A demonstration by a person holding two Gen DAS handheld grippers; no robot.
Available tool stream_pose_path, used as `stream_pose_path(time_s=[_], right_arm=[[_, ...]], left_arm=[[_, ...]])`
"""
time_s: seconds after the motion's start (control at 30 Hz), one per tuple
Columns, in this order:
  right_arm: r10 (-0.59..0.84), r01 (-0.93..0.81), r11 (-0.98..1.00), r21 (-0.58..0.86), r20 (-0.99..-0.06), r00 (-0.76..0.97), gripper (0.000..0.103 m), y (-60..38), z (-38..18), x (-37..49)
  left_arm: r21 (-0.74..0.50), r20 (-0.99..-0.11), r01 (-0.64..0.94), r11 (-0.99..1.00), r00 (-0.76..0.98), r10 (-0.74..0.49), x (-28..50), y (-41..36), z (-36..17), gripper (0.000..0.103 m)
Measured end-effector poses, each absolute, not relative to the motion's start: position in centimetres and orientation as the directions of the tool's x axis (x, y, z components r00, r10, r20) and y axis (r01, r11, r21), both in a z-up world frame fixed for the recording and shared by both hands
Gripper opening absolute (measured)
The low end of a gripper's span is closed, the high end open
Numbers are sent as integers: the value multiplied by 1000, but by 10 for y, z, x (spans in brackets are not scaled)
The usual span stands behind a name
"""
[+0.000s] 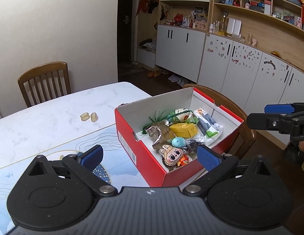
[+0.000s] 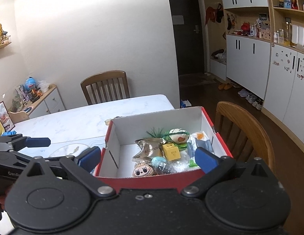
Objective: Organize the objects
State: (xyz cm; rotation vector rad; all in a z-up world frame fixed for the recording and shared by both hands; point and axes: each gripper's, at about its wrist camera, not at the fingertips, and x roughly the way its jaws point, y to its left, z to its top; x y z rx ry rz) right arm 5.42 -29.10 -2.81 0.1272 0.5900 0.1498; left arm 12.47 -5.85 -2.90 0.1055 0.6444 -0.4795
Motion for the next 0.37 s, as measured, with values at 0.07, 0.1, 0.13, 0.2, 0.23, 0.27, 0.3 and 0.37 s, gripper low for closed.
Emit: stream_pose_path(time_s=[0.07,0.1,0.13,0.2,0.23,0.27,0.3,0.37], right_arm=[[176,-99,981,167,-546,819,101,-291,-29,54],[176,-97,981,170,-548,818,101,-291,-29,54],[176,-95,980,173,-550,816,101,-291,-29,54],[175,-89,980,180,-552,815,101,-292,-30,54],[176,-86,979,185,-554,814,101,-293,-30,54],[177,-85,979,188,-557,812,101,-294,-31,55],[178,-84,978,189,-558,810,101,-294,-31,55],[180,-86,978,190,-561,808,101,-294,-31,56]], left_arm=[[-49,-600,458,887,697,-393,124,-59,-28,103],[-45,-600,455,889,699,-388,124,-60,-27,103],[-45,-599,454,890,700,-387,124,-60,-26,103],[-49,-602,451,891,699,-386,124,-60,-25,103],[-50,-603,449,892,699,-385,124,-60,-24,103],[-53,-601,448,892,699,-387,124,-59,-23,103],[-58,-601,448,892,698,-390,124,-59,-22,103],[-65,-599,447,892,697,-394,125,-59,-20,103]])
